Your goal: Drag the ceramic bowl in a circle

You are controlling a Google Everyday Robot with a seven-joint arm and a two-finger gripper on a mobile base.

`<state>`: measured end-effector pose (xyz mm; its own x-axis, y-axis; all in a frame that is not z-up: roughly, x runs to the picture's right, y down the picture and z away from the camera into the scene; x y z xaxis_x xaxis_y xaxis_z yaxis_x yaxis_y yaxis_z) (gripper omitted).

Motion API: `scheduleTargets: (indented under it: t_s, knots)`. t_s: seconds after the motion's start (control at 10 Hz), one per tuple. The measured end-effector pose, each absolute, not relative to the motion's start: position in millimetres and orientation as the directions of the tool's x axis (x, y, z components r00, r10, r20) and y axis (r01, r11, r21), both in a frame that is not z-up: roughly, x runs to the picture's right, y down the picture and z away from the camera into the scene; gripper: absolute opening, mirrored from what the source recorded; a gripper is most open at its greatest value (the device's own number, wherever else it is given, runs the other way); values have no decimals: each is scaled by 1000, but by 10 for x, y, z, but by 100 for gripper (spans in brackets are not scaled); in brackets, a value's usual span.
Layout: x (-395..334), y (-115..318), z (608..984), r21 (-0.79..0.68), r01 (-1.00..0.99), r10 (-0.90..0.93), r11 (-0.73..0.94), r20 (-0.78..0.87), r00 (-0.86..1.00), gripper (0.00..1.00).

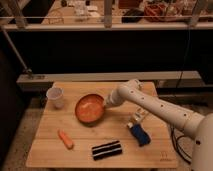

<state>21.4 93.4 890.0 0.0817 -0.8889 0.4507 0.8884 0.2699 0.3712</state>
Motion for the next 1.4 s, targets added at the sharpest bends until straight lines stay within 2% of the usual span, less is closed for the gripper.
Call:
scheduleTargets:
  t_s: [0.3, 0.5, 0.8, 1.1, 1.4]
  knots:
    - [557, 923, 8983, 305, 892, -870, 333, 465, 166, 0]
    - [965, 1104, 8919, 262, 891, -851, 372, 480, 214, 0]
    - [1560, 1576, 8629, 197, 882, -818, 429, 498, 287, 0]
    - [1800, 1785, 8450, 199, 897, -822, 396, 512, 249, 0]
    - [1549, 1932, 8305, 264, 919, -844, 292, 523, 118, 0]
